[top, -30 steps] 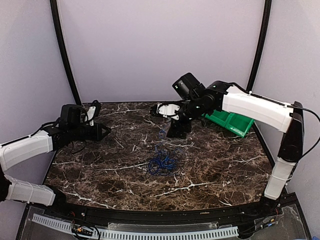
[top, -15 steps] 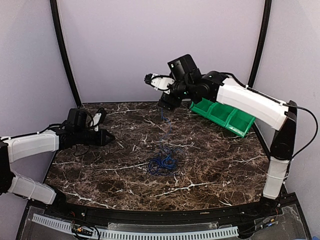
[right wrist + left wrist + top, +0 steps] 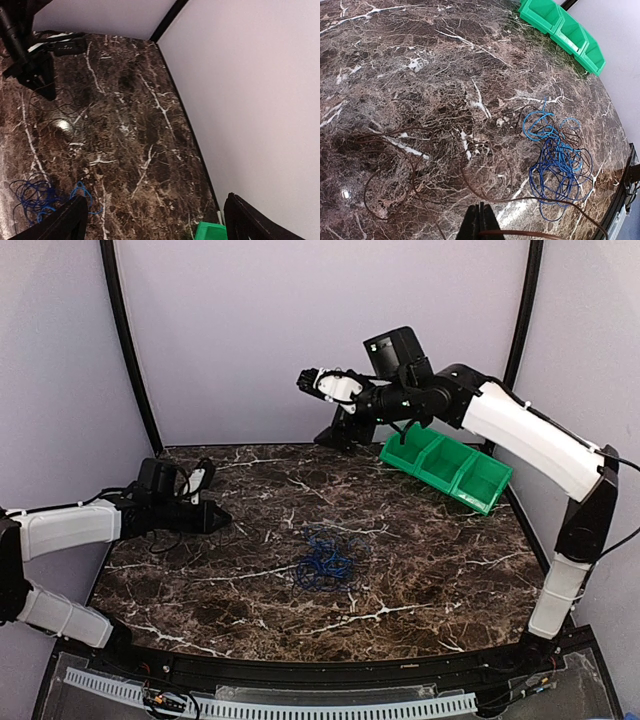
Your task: Untangle the cables
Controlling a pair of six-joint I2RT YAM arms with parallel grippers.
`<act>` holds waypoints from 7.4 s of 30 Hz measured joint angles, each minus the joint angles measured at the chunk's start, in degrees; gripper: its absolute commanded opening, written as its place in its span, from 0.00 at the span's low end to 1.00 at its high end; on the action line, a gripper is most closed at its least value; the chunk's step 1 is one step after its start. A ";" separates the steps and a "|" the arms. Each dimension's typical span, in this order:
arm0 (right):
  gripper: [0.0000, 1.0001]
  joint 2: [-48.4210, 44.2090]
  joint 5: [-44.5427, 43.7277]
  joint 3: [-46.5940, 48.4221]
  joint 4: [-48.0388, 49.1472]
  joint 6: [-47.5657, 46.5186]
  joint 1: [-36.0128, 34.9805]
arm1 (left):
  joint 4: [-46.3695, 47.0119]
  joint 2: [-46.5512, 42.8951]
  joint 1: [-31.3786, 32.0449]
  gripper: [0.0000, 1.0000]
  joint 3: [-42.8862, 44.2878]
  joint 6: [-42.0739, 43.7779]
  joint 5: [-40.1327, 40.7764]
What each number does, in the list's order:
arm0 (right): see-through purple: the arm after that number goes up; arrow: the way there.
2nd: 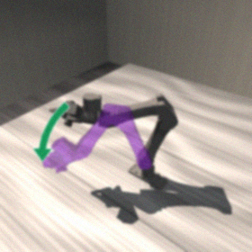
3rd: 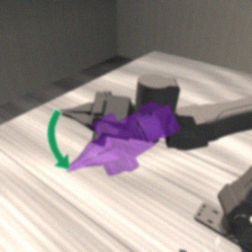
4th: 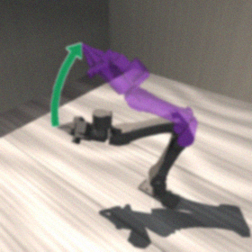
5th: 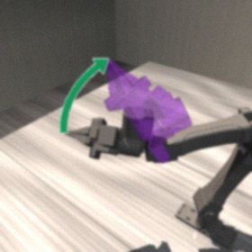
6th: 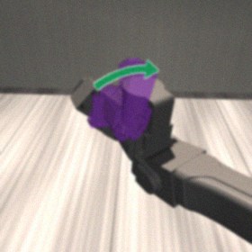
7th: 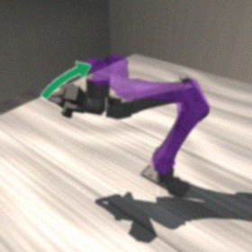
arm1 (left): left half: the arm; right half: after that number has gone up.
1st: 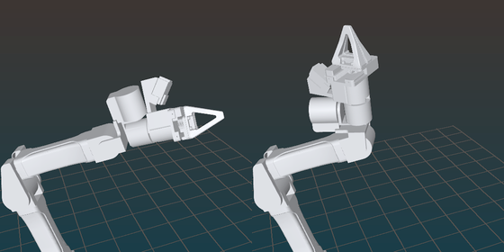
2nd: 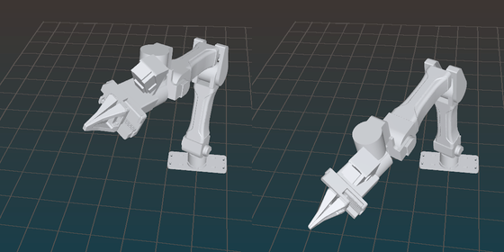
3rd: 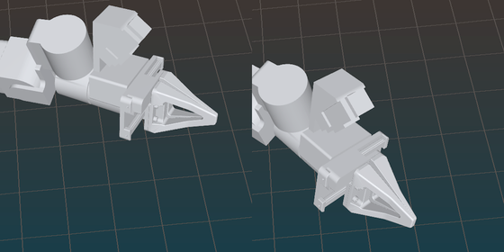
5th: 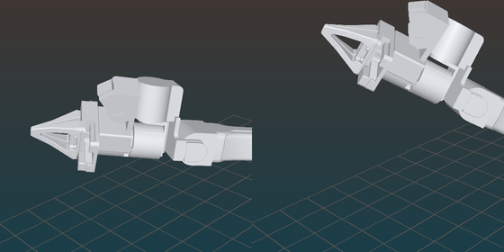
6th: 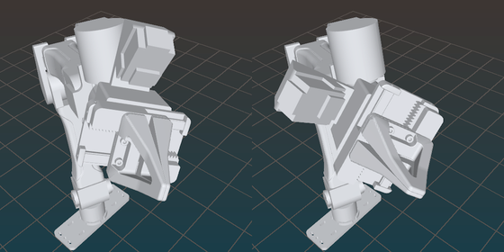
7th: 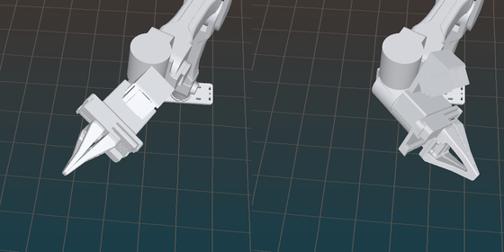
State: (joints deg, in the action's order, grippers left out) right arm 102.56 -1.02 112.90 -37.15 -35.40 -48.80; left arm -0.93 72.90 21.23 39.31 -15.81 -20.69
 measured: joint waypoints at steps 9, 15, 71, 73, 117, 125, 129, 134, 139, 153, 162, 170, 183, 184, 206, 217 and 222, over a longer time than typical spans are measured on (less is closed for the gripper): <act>0.80 4.68 16.28 -2.60 -1.20 4.96 -1.53 | 0.04 -3.19 0.00 0.00 1.49 -1.31 -1.20; 0.77 11.54 21.55 -1.51 2.49 8.85 -5.53 | 0.37 -3.63 0.00 0.00 1.62 -2.69 -1.64; 0.00 18.01 -0.24 25.22 20.39 6.05 17.94 | -4.98 -8.90 0.20 0.57 -1.84 6.45 8.33; 0.00 17.94 -1.84 25.22 22.34 4.94 18.97 | -4.98 -8.63 0.22 0.57 -1.84 6.47 8.31; 0.00 20.65 1.07 11.37 30.58 8.55 35.85 | -5.01 -5.01 0.20 0.56 -1.84 6.40 7.65; 0.00 20.65 9.94 12.90 28.09 8.94 35.82 | -5.09 -3.67 0.22 0.56 -1.84 6.40 7.61; 0.00 20.65 11.89 16.39 27.15 9.18 35.67 | -5.16 -3.45 0.22 0.56 -1.84 6.40 7.50; 0.00 20.59 12.35 18.01 28.09 9.16 35.56 | -5.18 -3.41 0.22 0.56 -1.84 6.40 7.08; 0.00 20.59 12.13 18.01 28.20 9.09 35.45 | -5.18 -3.32 0.20 0.56 -1.84 6.38 6.60; 0.00 21.51 10.84 19.87 32.48 6.73 34.14 | -5.20 -3.93 0.22 0.56 -1.84 5.64 6.60; 0.00 24.55 6.82 11.23 34.53 5.70 36.17 | -5.18 -4.50 0.22 0.56 -1.84 5.25 6.54; 0.00 23.85 7.21 3.93 35.10 5.66 41.33 | -5.22 -4.26 0.22 0.56 -1.84 5.25 6.32; 0.00 21.18 15.54 -7.48 32.26 7.61 41.29 | -5.70 -3.85 0.22 0.56 -1.84 5.27 6.12; 0.00 21.16 16.52 -7.39 32.11 8.17 41.24 | -5.77 -3.80 0.22 0.56 -1.84 5.25 6.10; 0.00 30.29 25.92 -0.35 29.44 20.35 42.60 | -6.03 -2.67 0.31 0.56 -1.84 5.05 5.46; 0.36 31.06 23.37 -1.07 25.92 23.80 43.65 | -6.08 -2.19 0.31 0.56 -1.81 5.05 5.07; 0.55 30.82 22.10 -1.07 21.27 21.81 43.54 | -6.08 -2.19 0.31 0.56 -1.81 5.07 5.03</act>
State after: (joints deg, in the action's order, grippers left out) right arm 133.38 21.08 111.83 -15.88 -13.58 -5.26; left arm -7.01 70.72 21.54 37.50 -10.74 -15.66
